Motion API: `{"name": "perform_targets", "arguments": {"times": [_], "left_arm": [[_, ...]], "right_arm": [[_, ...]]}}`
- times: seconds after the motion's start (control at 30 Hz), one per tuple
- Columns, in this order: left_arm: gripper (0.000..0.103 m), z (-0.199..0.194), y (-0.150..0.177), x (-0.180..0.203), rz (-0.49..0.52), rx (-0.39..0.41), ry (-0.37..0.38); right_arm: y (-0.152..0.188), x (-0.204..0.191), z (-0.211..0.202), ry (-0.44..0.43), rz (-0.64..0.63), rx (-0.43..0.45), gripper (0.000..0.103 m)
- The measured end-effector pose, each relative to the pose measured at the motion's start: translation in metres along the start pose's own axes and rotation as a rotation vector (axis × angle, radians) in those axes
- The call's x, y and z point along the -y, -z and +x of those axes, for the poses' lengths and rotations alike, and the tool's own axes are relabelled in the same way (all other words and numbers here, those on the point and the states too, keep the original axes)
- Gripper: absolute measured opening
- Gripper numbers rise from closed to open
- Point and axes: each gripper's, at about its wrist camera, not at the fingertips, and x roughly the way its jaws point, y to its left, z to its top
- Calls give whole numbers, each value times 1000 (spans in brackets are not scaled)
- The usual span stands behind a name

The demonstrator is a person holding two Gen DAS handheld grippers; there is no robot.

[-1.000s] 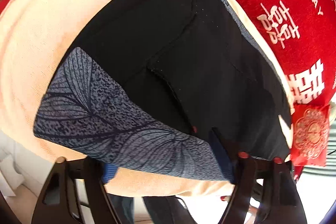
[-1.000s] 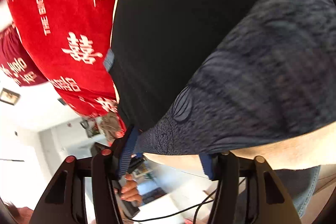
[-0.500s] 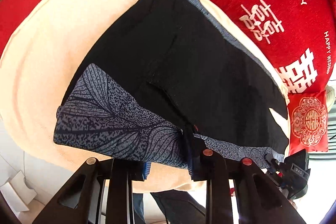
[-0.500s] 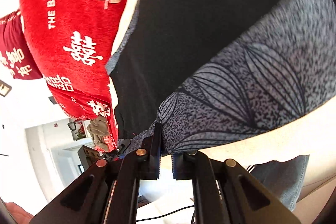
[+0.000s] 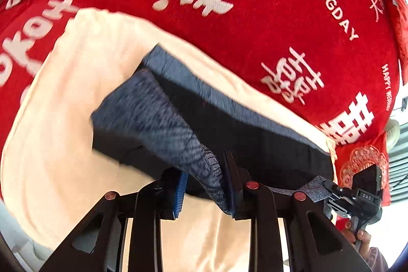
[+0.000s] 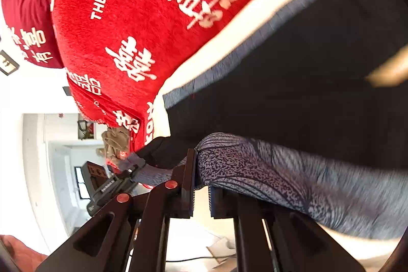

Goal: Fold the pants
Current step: 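Lift the cuff with both tools and carry it over toward the waistband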

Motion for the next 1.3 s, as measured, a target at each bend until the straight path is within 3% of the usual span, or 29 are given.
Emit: {"name": "perform_targets", "arguments": {"times": [0.13, 0.3, 0.4, 0.53, 0.63, 0.7, 0.77, 0.8, 0.83, 0.87, 0.9, 0.97, 1.03, 1.13, 1.3], "left_arm": [[29, 47, -49, 2, -11, 26, -37], [29, 106, -75, -13, -30, 34, -144], [30, 132, -84, -23, -68, 27, -211], [30, 136, -86, -24, -93, 23, -236], [30, 119, -86, -13, -60, 37, -285], [30, 105, -84, -4, -30, 47, -296], [30, 98, -76, 8, 25, 39, -318], [30, 100, -73, 13, 49, 26, -323], [38, 105, -70, 16, 70, 6, -326], [59, 115, -66, 19, 91, -16, -341], [61, 122, -65, 21, 100, -18, -359], [61, 144, -65, 25, 101, -14, -377], [61, 159, -69, 22, 72, -1, -397], [61, 175, -79, 17, 43, 7, -418], [71, 193, -85, 36, 125, -4, -493]], "right_arm": [[-64, 10, 32, 24, -1, -54, 12], [-126, 41, 87, 105, 16, -128, 12], [-142, 60, 114, 157, 25, -159, 13], [-149, 63, 122, 157, 27, -173, 13], [-142, 38, 116, 204, -97, -203, 28], [-133, 15, 108, 232, -176, -194, 62], [-123, -2, 100, 236, -229, -171, 70], [-117, -10, 99, 227, -256, -168, 70], [-114, -16, 101, 228, -279, -169, 69], [-111, -23, 108, 250, -308, -174, 63], [-112, -26, 116, 272, -326, -181, 49], [-119, -25, 141, 314, -345, -203, 43], [-125, -26, 161, 334, -375, -202, 43], [-131, -23, 188, 447, -444, -189, 42], [-147, -17, 198, 543, -464, -109, 41]]}}
